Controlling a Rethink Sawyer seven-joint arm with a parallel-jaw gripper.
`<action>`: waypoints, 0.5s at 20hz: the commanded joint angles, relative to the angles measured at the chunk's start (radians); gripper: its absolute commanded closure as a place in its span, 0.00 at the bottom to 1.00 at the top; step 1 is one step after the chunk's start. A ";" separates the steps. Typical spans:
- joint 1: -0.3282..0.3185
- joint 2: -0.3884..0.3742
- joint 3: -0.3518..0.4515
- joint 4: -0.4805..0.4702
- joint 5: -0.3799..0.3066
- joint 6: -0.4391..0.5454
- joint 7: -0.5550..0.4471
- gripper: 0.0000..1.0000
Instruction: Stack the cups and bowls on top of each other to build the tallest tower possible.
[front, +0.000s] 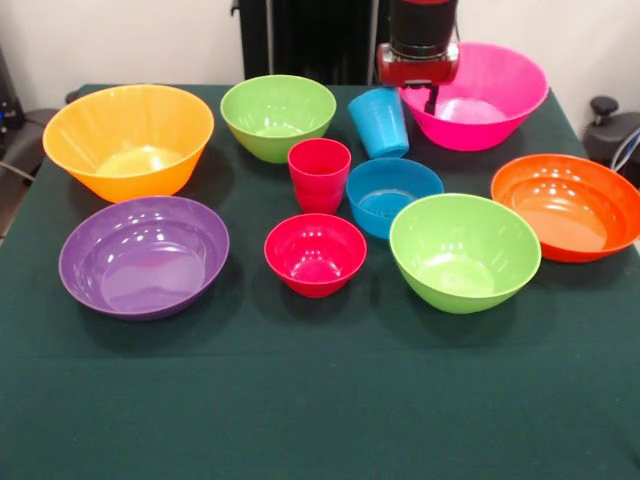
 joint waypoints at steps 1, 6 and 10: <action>-0.037 -0.017 0.156 -0.115 0.043 0.090 0.154 0.00; -0.032 0.012 0.178 -0.150 0.052 0.047 0.169 0.00; -0.033 -0.003 0.200 -0.157 0.065 0.086 0.170 0.00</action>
